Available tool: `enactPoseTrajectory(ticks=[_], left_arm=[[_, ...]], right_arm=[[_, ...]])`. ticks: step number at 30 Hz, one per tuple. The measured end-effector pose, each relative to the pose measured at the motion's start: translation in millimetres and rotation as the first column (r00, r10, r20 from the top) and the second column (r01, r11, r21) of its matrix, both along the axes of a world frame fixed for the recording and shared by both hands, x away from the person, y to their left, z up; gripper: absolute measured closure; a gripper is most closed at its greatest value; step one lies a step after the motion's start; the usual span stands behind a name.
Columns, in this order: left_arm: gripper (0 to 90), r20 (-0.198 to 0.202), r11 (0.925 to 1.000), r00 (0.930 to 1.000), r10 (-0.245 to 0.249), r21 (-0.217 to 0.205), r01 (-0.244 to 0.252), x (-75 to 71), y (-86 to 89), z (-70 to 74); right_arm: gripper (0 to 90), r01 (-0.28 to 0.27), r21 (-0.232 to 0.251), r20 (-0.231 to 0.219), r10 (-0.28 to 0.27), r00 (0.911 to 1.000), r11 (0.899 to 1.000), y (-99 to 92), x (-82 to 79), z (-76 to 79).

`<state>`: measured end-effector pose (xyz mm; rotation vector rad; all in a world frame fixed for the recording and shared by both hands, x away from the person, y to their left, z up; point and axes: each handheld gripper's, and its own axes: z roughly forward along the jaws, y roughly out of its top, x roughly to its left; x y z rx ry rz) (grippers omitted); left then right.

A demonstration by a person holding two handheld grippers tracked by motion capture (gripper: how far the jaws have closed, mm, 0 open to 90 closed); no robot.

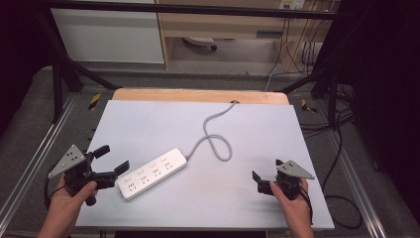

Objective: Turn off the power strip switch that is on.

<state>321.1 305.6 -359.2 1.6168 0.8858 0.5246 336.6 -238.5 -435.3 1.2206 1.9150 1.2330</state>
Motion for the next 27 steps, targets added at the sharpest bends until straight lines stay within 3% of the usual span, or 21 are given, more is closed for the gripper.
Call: enactPoseTrajectory(ticks=[14, 27], left_arm=[[6.1, 0.012, 1.0000, 0.9999, -0.008, 0.001, 0.008, 10.2, -6.0, 10.6], [5.9, 0.009, 0.9999, 0.9999, -0.012, -0.008, 0.012, 21.0, -12.9, 7.2]], right_arm=[[3.7, 0.009, 0.019, -0.001, -0.009, 1.0000, 1.000, -0.9, 0.0, 0.7], [3.5, 0.010, 0.019, -0.001, -0.010, 0.9999, 1.000, -1.1, 0.2, 0.6]])
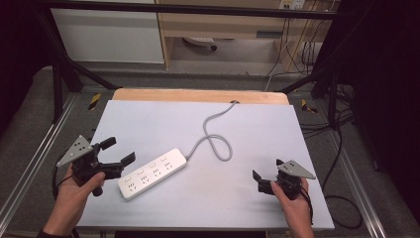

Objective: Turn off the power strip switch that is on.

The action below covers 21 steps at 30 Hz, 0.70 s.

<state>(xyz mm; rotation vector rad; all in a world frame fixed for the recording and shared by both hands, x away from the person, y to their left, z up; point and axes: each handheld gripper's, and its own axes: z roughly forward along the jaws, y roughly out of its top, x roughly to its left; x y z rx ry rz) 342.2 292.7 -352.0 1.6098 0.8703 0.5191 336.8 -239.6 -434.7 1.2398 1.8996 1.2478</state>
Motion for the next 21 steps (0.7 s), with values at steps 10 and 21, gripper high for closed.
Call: enactPoseTrajectory(ticks=[10, 21], left_arm=[[6.5, -0.003, 1.0000, 1.0000, -0.006, 0.002, 0.006, 6.0, -5.8, -1.1], [6.9, -0.007, 0.9999, 0.9999, -0.012, 0.009, 0.012, 11.5, -12.6, -4.3]], right_arm=[[3.4, 0.002, 0.002, 0.001, -0.002, 1.0000, 1.000, -0.6, 0.4, 0.2], [3.3, 0.005, 0.003, 0.002, -0.005, 1.0000, 1.000, -0.8, 0.2, 0.4]])
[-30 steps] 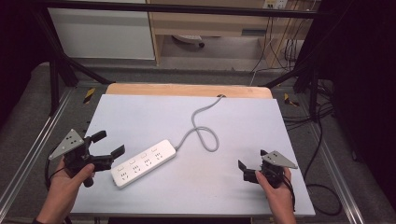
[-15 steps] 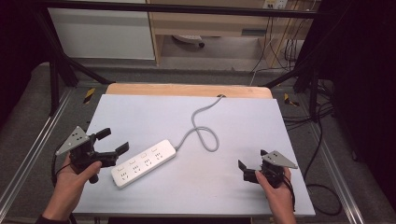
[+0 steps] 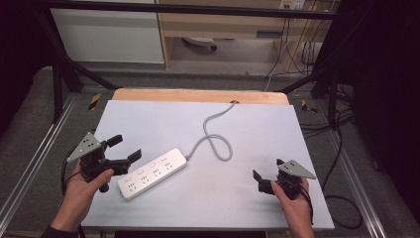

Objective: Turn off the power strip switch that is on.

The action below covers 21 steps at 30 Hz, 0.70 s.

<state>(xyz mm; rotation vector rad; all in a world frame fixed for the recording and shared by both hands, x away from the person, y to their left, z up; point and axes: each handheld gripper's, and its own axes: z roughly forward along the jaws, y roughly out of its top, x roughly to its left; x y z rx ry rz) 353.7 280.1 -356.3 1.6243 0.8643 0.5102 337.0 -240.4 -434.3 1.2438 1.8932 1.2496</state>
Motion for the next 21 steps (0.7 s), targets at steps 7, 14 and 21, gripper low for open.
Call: enactPoseTrajectory(ticks=[7, 14, 21], left_arm=[[6.9, -0.009, 1.0000, 1.0000, -0.001, 0.006, 0.001, 2.2, -1.4, -3.9], [3.8, -0.022, 1.0000, 0.9998, -0.001, 0.009, 0.001, 4.2, -2.1, -7.1], [3.9, -0.029, 0.9998, 0.9996, 0.004, 0.018, -0.003, 6.1, -4.1, -11.9]], right_arm=[[3.3, 0.003, -0.001, 0.004, -0.003, 1.0000, 1.000, -1.3, 0.3, 0.1], [3.2, 0.005, 0.002, -0.001, -0.005, 1.0000, 1.000, -1.2, 0.0, 0.5], [3.2, 0.002, -0.002, 0.004, -0.002, 1.0000, 1.000, -1.4, 0.2, 0.8]])
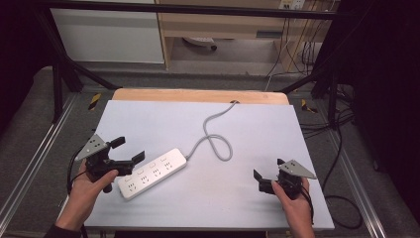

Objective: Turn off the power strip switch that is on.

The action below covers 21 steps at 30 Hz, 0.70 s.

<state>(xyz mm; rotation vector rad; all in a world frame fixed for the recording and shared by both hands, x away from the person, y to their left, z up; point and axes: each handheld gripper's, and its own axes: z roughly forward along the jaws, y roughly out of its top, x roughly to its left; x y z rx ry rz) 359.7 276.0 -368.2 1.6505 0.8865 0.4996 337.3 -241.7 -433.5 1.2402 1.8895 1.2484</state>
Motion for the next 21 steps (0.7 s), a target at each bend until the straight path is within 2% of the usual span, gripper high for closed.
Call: enactPoseTrajectory(ticks=[10, 21], left_arm=[[4.2, -0.004, 0.9999, 1.0000, 0.006, 0.008, -0.006, 2.5, -1.0, -4.6], [5.0, -0.030, 0.9996, 0.9995, 0.010, 0.029, -0.009, 6.9, -3.6, -14.1]], right_arm=[[3.1, -0.001, 0.000, 0.002, 0.001, 1.0000, 1.000, 0.0, 0.2, 0.3], [3.1, -0.001, -0.003, 0.001, 0.001, 1.0000, 1.000, 0.0, 0.6, 0.3]])
